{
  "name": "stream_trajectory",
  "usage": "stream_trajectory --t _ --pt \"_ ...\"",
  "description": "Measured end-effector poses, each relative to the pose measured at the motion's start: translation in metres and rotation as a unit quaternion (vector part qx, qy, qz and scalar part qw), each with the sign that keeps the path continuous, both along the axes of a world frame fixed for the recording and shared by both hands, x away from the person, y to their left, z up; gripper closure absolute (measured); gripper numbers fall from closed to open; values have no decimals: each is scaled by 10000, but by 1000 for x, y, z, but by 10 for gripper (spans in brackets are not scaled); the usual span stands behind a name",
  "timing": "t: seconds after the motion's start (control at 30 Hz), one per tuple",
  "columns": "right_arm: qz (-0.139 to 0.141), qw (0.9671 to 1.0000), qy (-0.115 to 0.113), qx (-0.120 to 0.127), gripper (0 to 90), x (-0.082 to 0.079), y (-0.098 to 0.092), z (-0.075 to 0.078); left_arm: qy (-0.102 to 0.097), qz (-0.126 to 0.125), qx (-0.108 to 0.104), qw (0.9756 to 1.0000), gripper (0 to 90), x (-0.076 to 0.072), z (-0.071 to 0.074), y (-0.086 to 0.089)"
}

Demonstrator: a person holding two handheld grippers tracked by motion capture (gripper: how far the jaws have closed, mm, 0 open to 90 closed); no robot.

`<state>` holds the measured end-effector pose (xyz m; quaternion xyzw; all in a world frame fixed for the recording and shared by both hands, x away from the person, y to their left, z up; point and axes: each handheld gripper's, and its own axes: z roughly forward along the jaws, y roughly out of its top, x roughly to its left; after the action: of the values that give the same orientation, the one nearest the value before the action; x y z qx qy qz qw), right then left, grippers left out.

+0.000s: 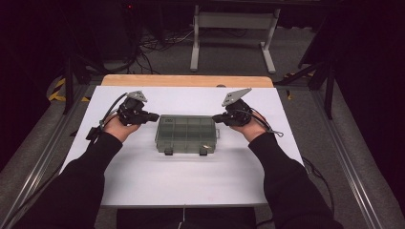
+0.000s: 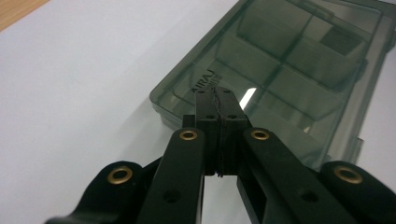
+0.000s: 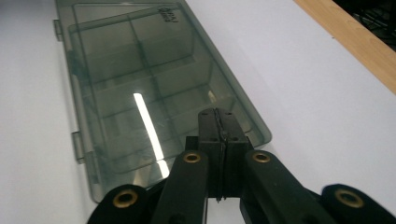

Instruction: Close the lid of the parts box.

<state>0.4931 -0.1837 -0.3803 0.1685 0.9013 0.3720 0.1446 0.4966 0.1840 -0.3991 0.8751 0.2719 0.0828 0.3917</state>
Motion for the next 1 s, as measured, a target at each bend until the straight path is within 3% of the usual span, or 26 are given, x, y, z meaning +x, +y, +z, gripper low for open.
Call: stream_trajectory --t 0.5,1.0 --pt "246 9994 171 -168 900 -23 7 -8 148 -352 38 9993 887 -21 -2 -4" --pt "359 9983 399 -239 899 -33 11 -19 225 -553 120 9981 887 -29 -6 -11"
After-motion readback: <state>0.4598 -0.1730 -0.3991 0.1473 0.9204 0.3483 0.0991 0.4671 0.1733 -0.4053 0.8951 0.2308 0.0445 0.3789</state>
